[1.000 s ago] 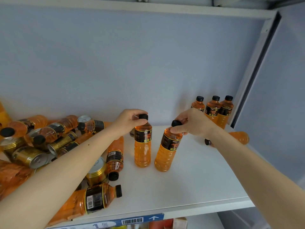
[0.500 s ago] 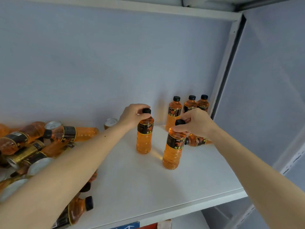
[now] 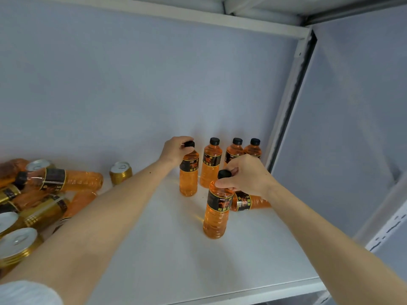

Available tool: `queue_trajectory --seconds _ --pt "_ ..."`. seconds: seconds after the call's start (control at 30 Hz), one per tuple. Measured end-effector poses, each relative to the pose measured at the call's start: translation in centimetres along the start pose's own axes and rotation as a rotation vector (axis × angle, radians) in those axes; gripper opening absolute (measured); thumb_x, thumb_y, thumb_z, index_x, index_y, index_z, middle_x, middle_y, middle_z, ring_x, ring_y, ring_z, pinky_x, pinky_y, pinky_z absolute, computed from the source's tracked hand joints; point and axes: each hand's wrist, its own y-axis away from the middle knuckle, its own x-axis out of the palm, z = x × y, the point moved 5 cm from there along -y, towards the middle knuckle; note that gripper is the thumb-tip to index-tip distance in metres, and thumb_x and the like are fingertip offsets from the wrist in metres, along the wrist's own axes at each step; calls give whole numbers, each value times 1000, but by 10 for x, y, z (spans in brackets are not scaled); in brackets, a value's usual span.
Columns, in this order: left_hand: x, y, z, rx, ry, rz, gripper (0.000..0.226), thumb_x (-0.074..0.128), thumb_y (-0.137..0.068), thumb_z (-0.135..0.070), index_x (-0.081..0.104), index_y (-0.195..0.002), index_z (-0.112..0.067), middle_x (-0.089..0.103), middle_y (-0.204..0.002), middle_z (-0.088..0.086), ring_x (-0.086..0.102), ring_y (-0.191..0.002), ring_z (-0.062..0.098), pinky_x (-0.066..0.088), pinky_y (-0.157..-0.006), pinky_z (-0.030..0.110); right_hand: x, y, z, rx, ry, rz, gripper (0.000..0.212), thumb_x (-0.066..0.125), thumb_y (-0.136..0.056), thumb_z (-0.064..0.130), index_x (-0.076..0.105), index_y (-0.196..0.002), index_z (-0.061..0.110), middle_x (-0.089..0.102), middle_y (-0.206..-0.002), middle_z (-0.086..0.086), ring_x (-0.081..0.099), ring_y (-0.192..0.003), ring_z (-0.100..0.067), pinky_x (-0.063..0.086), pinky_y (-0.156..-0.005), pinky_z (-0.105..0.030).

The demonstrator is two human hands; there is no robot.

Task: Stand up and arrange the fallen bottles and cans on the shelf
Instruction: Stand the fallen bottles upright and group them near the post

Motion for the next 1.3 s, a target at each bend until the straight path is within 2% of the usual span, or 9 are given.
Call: queue_trajectory --seconds 0.3,0.57,0.7,0.83,0.97,1.03,1.17,1.23,1.3 --pt "8 -12 -1 14 37 47 40 53 -94 -7 52 -133 -10 53 -137 11 48 -126 29 41 -105 40 -1 -11 -8 9 5 -35 20 79 -75 33 72 -83 16 71 -75 1 67 -68 -11 56 -62 -22" --pt "13 -7 5 29 99 89 54 54 -94 -15 35 -145 -18 41 -148 6 38 -135 24 34 -107 41 -1 -15 -19 34 16 -74 26 80 -71 39 74 -81 16 71 -71 2 68 -65 -12 60 -65 -31" --pt "9 1 8 76 20 -134 54 60 -91 -26 40 -141 -17 44 -143 4 38 -132 22 33 -103 32 -5 -10 -23 63 9 -83 21 81 -71 38 73 -78 20 71 -69 5 68 -62 -10 59 -59 -23" --pt "9 24 0 265 -24 -354 34 65 -87 -29 60 -117 -13 61 -116 5 49 -110 22 36 -88 24 -16 1 -28 94 40 -120 27 81 -70 40 75 -82 17 71 -69 4 68 -63 -11 59 -61 -26" --pt "40 48 -9 340 108 -183 26 69 -84 -25 62 -106 -12 63 -95 -2 60 -83 9 48 -71 14 -28 15 -40 192 20 -170 31 81 -69 40 76 -86 16 71 -73 3 67 -67 -11 58 -60 -26" --pt "68 55 -7 268 130 -12 31 69 -83 -23 62 -111 -12 66 -102 -1 62 -91 11 46 -75 10 -35 24 -49 239 13 -202 30 82 -69 39 76 -86 16 71 -73 4 66 -67 -10 53 -54 -20" --pt "124 69 12 28 84 402 53 67 -85 -20 48 -134 -9 55 -133 8 56 -117 23 46 -94 28 -43 36 -62 296 -11 -220 25 82 -70 34 76 -87 16 67 -69 8 63 -65 -5 43 -48 -14" --pt "143 74 19 -4 16 504 58 67 -86 -20 44 -137 -9 51 -137 10 53 -122 26 44 -101 35 -45 38 -68 310 6 -213 25 82 -72 33 76 -88 15 67 -70 7 61 -64 -4 42 -48 -14" --pt "154 77 20 32 -41 518 45 68 -85 -21 55 -127 -11 60 -127 8 58 -115 24 46 -98 35 -48 38 -75 314 9 -218 26 81 -72 33 75 -88 13 69 -76 1 61 -65 -5 44 -50 -15"
